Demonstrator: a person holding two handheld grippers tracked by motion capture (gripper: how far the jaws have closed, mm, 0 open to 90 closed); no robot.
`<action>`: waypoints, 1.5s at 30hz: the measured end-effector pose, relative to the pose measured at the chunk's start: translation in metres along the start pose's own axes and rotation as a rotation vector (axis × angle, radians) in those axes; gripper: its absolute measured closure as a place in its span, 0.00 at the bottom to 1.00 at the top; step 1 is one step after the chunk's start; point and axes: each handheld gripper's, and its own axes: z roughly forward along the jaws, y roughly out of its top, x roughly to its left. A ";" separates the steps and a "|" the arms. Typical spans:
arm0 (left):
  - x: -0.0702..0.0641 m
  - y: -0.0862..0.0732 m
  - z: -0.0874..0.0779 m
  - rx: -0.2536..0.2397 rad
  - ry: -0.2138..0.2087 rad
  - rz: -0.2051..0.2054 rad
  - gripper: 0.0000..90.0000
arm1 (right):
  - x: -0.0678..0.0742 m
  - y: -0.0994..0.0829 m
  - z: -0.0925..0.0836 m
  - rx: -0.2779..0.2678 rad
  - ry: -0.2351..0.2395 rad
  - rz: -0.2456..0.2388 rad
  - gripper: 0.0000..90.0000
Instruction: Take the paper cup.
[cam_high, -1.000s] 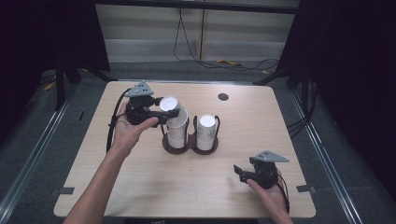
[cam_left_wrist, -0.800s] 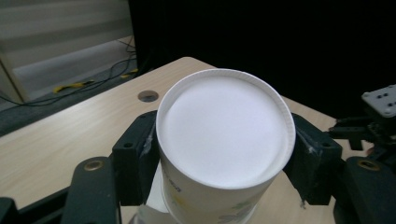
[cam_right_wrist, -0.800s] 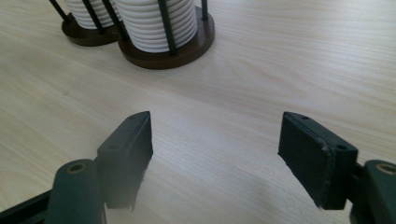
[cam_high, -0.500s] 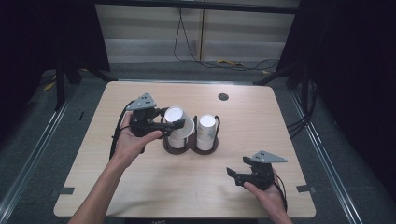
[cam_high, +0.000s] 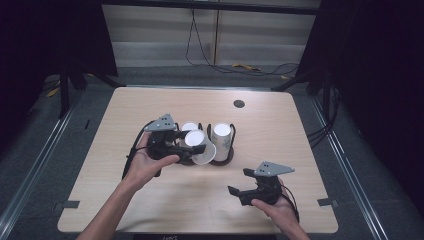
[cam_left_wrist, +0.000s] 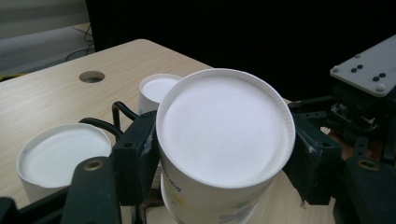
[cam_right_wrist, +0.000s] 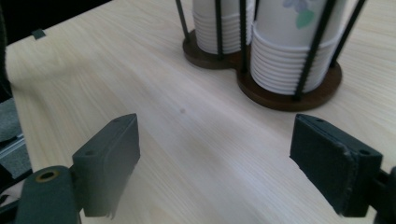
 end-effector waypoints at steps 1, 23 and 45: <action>0.001 -0.002 0.001 -0.011 -0.018 -0.012 0.38 | 0.002 0.002 0.002 -0.002 0.010 0.001 0.18; -0.018 -0.030 0.004 0.034 -0.140 0.032 0.38 | 0.019 0.016 0.012 -0.111 0.155 -0.052 0.17; -0.040 -0.032 0.021 -0.004 -0.244 0.000 0.38 | 0.021 0.016 0.013 -0.164 0.233 -0.099 0.15</action>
